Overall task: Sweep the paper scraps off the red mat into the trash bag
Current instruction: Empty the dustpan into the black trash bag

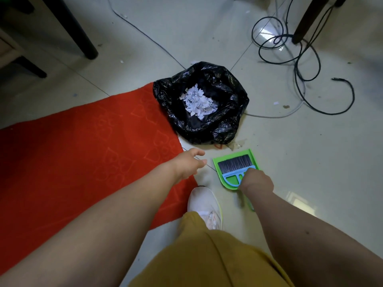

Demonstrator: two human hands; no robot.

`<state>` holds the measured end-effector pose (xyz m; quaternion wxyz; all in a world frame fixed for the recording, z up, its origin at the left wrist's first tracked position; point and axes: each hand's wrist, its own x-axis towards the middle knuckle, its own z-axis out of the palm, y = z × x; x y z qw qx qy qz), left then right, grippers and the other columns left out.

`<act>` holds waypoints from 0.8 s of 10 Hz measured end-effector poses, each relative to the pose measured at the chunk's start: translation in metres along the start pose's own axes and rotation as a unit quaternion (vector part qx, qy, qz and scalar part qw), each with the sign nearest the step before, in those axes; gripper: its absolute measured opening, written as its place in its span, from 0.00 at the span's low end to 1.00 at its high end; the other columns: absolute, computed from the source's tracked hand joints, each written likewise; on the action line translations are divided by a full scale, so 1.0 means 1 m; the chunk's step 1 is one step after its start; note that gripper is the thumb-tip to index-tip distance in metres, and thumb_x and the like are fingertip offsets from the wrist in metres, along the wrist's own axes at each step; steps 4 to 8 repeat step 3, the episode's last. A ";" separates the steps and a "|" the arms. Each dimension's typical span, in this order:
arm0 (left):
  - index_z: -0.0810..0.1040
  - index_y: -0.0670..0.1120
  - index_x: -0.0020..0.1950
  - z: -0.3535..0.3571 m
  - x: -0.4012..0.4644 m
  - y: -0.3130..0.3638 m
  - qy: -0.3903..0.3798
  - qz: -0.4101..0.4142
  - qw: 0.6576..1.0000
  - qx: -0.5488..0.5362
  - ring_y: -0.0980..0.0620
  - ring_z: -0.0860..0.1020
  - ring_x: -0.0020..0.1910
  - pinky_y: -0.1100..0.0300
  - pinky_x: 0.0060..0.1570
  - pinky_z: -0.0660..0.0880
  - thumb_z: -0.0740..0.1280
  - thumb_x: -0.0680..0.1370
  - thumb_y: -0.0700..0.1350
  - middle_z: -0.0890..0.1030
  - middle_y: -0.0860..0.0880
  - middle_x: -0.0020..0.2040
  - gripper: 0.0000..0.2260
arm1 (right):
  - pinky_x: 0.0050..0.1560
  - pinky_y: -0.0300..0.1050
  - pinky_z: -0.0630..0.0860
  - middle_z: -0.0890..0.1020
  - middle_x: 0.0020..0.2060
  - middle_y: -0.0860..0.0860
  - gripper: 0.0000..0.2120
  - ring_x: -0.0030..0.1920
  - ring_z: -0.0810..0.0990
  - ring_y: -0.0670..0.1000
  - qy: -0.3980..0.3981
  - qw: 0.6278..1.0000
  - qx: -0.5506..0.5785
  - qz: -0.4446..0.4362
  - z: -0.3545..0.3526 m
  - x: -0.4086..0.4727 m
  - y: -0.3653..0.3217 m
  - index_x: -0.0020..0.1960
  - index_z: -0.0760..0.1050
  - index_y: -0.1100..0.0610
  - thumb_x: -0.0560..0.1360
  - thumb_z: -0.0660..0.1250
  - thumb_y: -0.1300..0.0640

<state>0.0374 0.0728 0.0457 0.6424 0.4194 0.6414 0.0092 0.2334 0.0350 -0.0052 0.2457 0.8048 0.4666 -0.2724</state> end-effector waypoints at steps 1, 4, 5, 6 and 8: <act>0.68 0.51 0.70 -0.005 -0.014 0.010 0.010 0.019 1.000 -0.009 0.48 0.76 0.51 0.59 0.42 0.72 0.62 0.80 0.48 0.74 0.46 0.57 0.18 | 0.47 0.43 0.72 0.79 0.56 0.53 0.15 0.56 0.79 0.55 0.006 1.000 0.000 -0.018 -0.028 -0.011 -0.012 0.59 0.74 0.57 0.73 0.67 0.56; 0.68 0.49 0.70 -0.033 -0.051 0.024 0.072 0.079 0.994 -0.005 0.48 0.76 0.48 0.63 0.33 0.70 0.62 0.80 0.48 0.76 0.44 0.60 0.18 | 0.48 0.44 0.73 0.80 0.55 0.53 0.23 0.56 0.79 0.56 0.069 0.985 -0.010 -0.155 -0.122 -0.054 -0.078 0.57 0.76 0.57 0.67 0.74 0.48; 0.68 0.49 0.70 -0.033 -0.051 0.024 0.072 0.079 0.994 -0.005 0.48 0.76 0.48 0.63 0.33 0.70 0.62 0.80 0.48 0.76 0.44 0.60 0.18 | 0.48 0.44 0.73 0.80 0.55 0.53 0.23 0.56 0.79 0.56 0.069 0.985 -0.010 -0.155 -0.122 -0.054 -0.078 0.57 0.76 0.57 0.67 0.74 0.48; 0.68 0.49 0.70 -0.033 -0.051 0.024 0.072 0.079 0.994 -0.005 0.48 0.76 0.48 0.63 0.33 0.70 0.62 0.80 0.48 0.76 0.44 0.60 0.18 | 0.48 0.44 0.73 0.80 0.55 0.53 0.23 0.56 0.79 0.56 0.069 0.985 -0.010 -0.155 -0.122 -0.054 -0.078 0.57 0.76 0.57 0.67 0.74 0.48; 0.68 0.49 0.70 -0.033 -0.051 0.024 0.072 0.079 0.994 -0.005 0.48 0.76 0.48 0.63 0.33 0.70 0.62 0.80 0.48 0.76 0.44 0.60 0.18 | 0.48 0.44 0.73 0.80 0.55 0.53 0.23 0.56 0.79 0.56 0.069 0.985 -0.010 -0.155 -0.122 -0.054 -0.078 0.57 0.76 0.57 0.67 0.74 0.48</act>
